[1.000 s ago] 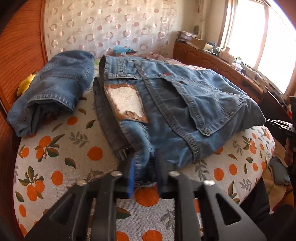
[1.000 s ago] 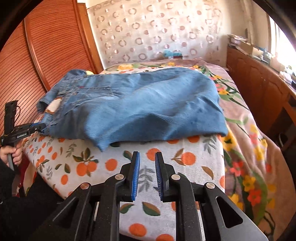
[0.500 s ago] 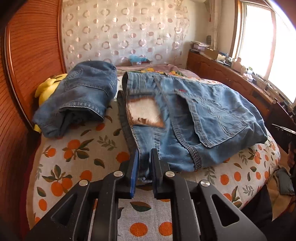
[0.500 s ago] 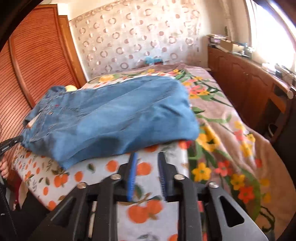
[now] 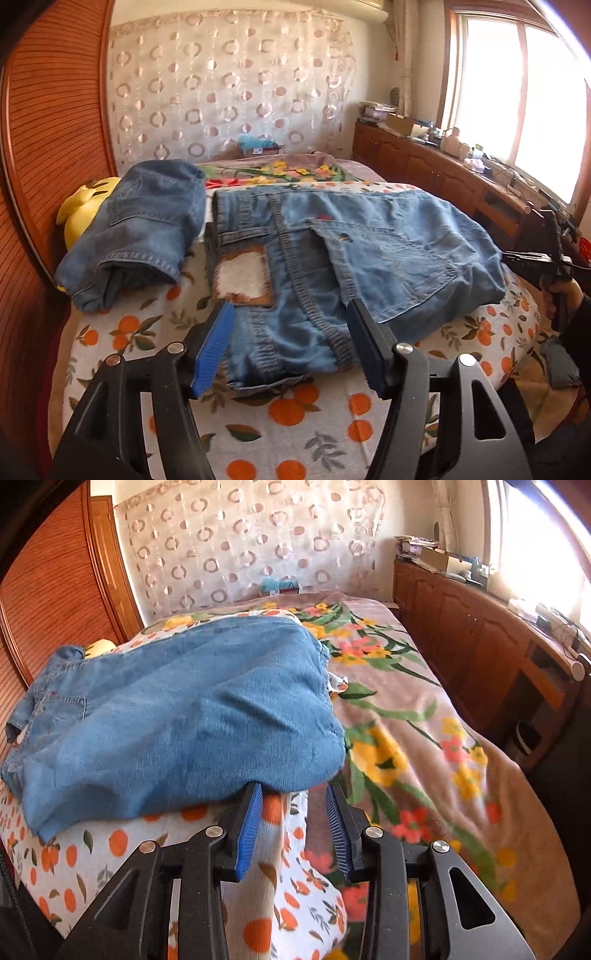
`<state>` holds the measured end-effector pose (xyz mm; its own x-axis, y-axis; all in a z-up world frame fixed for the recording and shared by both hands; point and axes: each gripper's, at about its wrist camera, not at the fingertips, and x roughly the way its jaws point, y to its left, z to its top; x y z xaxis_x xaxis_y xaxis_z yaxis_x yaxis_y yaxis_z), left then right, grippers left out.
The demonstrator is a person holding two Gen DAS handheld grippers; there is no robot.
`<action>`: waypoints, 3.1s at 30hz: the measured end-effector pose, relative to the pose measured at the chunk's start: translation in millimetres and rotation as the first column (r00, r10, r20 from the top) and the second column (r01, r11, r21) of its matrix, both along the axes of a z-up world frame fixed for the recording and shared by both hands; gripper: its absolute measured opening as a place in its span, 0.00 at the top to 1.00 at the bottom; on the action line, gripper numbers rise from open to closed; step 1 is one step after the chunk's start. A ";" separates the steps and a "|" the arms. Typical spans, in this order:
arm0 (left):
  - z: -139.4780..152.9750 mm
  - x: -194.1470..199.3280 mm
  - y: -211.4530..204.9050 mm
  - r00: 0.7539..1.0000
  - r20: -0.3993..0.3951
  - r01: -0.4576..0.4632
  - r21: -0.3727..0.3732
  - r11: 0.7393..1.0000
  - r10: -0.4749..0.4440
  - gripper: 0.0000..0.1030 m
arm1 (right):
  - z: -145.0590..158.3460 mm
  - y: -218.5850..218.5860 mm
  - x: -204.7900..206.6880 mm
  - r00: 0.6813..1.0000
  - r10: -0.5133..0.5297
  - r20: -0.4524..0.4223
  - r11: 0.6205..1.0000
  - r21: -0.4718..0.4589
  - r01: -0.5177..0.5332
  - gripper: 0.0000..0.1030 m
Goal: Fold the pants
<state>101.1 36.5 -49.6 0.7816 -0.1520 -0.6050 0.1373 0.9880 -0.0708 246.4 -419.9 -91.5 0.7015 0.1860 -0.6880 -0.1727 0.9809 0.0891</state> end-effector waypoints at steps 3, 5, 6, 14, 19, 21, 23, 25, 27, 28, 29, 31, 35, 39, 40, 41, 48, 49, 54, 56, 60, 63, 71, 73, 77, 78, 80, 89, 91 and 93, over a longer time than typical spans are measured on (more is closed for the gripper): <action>1.0 -1.0 -7.6 1.000 0.005 0.015 -0.004 1.000 -0.015 0.37 | -1.1 -0.4 3.3 1.000 -0.012 0.009 0.999 0.030 0.012 0.65; 0.5 -2.4 -11.8 1.000 0.005 0.026 0.000 1.000 -0.026 0.37 | -1.9 0.1 3.5 1.000 -0.016 0.022 0.999 0.049 0.015 0.85; 0.3 -2.8 -12.7 1.000 0.004 0.026 0.003 1.000 -0.026 0.37 | -1.9 -0.7 3.4 1.000 -0.014 0.028 0.998 0.068 0.012 0.92; -1.1 -7.7 -6.5 1.000 0.004 0.009 -0.010 1.000 -0.009 0.37 | 36.4 -3.3 -4.9 0.984 -0.084 0.156 0.990 0.124 0.064 0.98; 2.9 -13.5 9.5 1.000 0.018 -0.024 -0.025 0.999 0.024 0.36 | 74.0 31.7 4.4 0.975 -0.005 0.222 0.992 0.123 -0.023 0.98; 4.5 -15.4 16.3 0.999 0.023 -0.043 -0.031 0.999 0.044 0.36 | 89.5 56.8 9.7 0.967 0.048 0.251 0.988 0.129 -0.083 0.98; 5.7 -17.3 23.9 0.998 0.026 -0.063 -0.038 0.997 0.064 0.35 | 100.7 84.1 10.4 0.955 0.111 0.276 0.979 0.136 -0.153 0.98; 6.9 -18.2 29.0 0.997 0.028 -0.074 -0.039 0.996 0.076 0.35 | 108.5 113.8 7.2 0.937 0.188 0.296 0.961 0.144 -0.238 0.98; 7.8 -20.0 33.5 0.996 0.030 -0.084 -0.041 0.996 0.085 0.35 | 110.1 143.6 0.6 0.914 0.272 0.301 0.930 0.161 -0.330 0.98; 8.5 -21.2 35.3 0.996 0.032 -0.087 -0.042 0.995 0.088 0.35 | 107.5 156.5 -2.9 0.903 0.318 0.290 0.907 0.184 -0.378 0.98; 8.6 -21.6 36.0 0.996 0.034 -0.087 -0.042 0.995 0.089 0.35 | 102.9 165.5 -5.7 0.896 0.351 0.274 0.891 0.196 -0.409 0.98; 9.0 -22.3 35.9 0.995 0.036 -0.087 -0.039 0.995 0.088 0.35 | 90.9 181.5 -13.7 0.885 0.400 0.240 0.872 0.200 -0.448 0.98; 6.0 -21.2 32.9 0.996 0.033 -0.081 -0.031 0.996 0.082 0.34 | 64.5 189.7 -24.5 0.874 0.458 0.162 0.859 0.171 -0.482 0.97; 4.2 -16.6 26.4 0.998 0.027 -0.062 -0.035 0.997 0.063 0.34 | 48.0 173.5 -33.0 0.884 0.456 0.104 0.873 0.141 -0.467 0.95; 4.1 -15.2 23.6 0.998 0.025 -0.056 -0.033 0.998 0.057 0.34 | 49.9 167.8 -36.1 0.888 0.449 0.101 0.878 0.132 -0.460 0.94; 4.2 -12.9 19.6 0.999 0.024 -0.048 -0.028 0.998 0.048 0.34 | 49.8 158.6 -38.7 0.892 0.441 0.100 0.884 0.126 -0.451 0.93; 6.0 -0.2 -11.0 1.000 0.024 0.020 -0.018 1.000 -0.020 0.34 | 52.7 116.0 -91.9 0.931 0.335 0.146 0.935 0.068 -0.348 0.83; 6.2 2.7 -16.2 0.999 0.023 0.031 -0.015 0.999 -0.031 0.34 | 50.5 113.0 -94.3 0.938 0.312 0.150 0.945 0.053 -0.323 0.83; 8.1 18.8 -44.9 0.995 0.017 0.097 0.003 0.995 -0.097 0.34 | 24.3 90.2 -92.6 0.970 0.207 0.125 0.976 0.040 -0.213 0.78; 10.1 25.8 -56.7 0.992 0.017 0.127 0.009 0.992 -0.127 0.34 | 17.9 94.9 -89.8 0.975 0.193 0.110 0.979 0.050 -0.200 0.75; 16.8 39.4 -83.1 0.982 0.024 0.185 0.020 0.983 -0.185 0.34 | 18.0 101.2 -89.8 0.975 0.188 0.119 0.978 0.067 -0.196 0.73; 22.2 47.9 -102.2 0.975 0.027 0.220 0.032 0.975 -0.221 0.34 | 24.9 90.9 -96.8 0.972 0.188 0.142 0.974 0.100 -0.203 0.73; 25.2 69.0 -135.6 0.957 0.001 0.289 0.045 0.956 -0.289 0.34 | 20.1 69.8 -102.4 0.982 0.121 0.145 0.987 0.090 -0.135 0.72; 21.4 76.5 -141.2 0.954 -0.022 0.299 0.036 0.954 -0.298 0.34 | 15.2 71.6 -99.1 0.985 0.102 0.136 0.992 0.055 -0.110 0.72; 12.8 86.7 -152.6 0.949 -0.048 0.315 0.054 0.948 -0.312 0.38 | 3.3 82.5 -83.0 0.994 0.076 0.082 0.997 -0.011 -0.075 0.72; 10.6 90.3 -155.6 0.946 -0.062 0.322 0.056 0.945 -0.319 0.39 | 1.6 83.5 -81.2 0.995 0.074 0.066 0.997 -0.011 -0.073 0.72; 7.3 96.1 -159.6 0.943 -0.079 0.327 0.058 0.943 -0.322 0.40 | 4.7 84.0 -82.1 0.995 0.072 0.068 0.997 -0.001 -0.073 0.72; -17.1 126.4 -186.9 0.934 -0.196 0.329 0.148 0.933 -0.298 0.40 | 2.6 81.3 -73.1 0.995 0.061 0.079 0.997 0.032 -0.064 0.72; -20.6 126.9 -185.9 0.935 -0.196 0.327 0.150 0.933 -0.296 0.41 | -2.6 80.7 -69.1 0.995 0.061 0.083 0.998 0.025 -0.063 0.72; -19.9 123.2 -182.3 0.934 -0.181 0.335 0.134 0.933 -0.309 0.55 | -3.1 81.5 -69.4 0.994 0.063 0.088 0.998 0.022 -0.065 0.72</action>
<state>224.3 -145.8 -69.5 0.6019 -0.2712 -0.7511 0.4502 0.8921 0.0386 177.1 -338.4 -94.6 0.7448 0.2488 -0.6192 -0.2431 0.9653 0.0954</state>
